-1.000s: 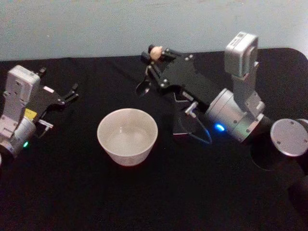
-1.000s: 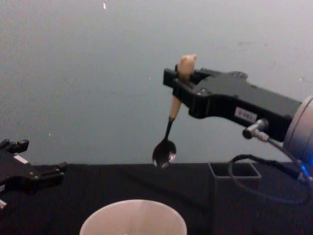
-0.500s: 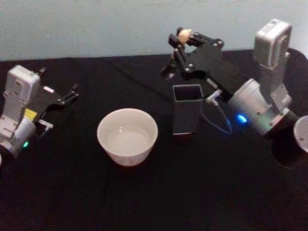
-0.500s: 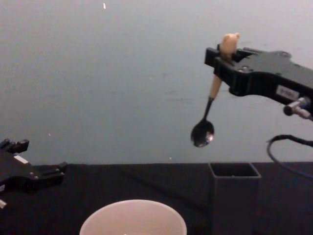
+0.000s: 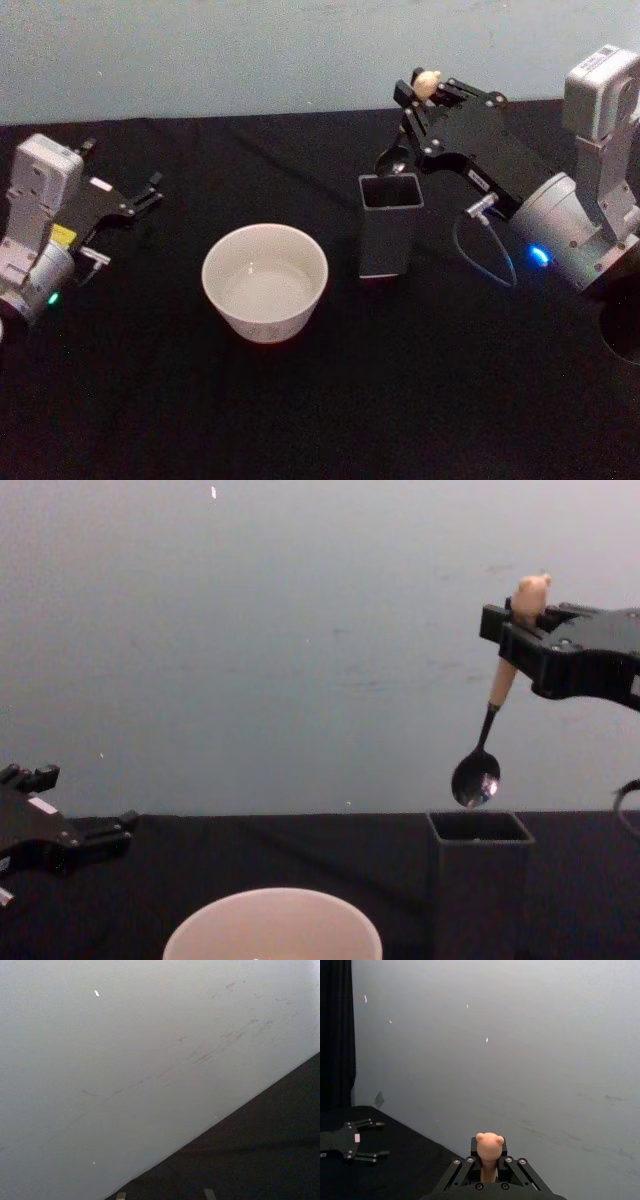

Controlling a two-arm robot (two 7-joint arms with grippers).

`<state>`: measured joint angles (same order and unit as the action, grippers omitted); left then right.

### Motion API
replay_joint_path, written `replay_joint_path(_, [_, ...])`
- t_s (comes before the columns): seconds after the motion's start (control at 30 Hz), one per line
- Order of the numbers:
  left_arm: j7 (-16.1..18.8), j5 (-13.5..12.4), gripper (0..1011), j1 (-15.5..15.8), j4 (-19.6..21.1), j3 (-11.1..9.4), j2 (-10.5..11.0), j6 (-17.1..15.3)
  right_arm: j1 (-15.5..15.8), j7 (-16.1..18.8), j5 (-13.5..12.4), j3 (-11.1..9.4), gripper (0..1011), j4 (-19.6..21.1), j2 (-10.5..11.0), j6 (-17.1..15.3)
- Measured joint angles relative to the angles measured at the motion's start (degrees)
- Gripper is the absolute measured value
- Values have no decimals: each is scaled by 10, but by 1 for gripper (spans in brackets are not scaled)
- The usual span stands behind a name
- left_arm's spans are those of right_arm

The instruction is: Pick up the stirring spoon with one hand, stir inside the cup, then place it back in its original position.

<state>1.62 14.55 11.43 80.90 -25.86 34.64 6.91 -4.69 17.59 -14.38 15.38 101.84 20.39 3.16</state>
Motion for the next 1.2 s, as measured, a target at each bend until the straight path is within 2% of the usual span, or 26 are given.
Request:
replay_joint_path(0.6, [0,0,1001,0,0,0,0,0,7,5,-2,-1,173,-5,-2,-17])
replay_joint_path(1.2, [0,0,1001,0,0,0,0,0,-3,-1,7,17,173,-58,-18,-51])
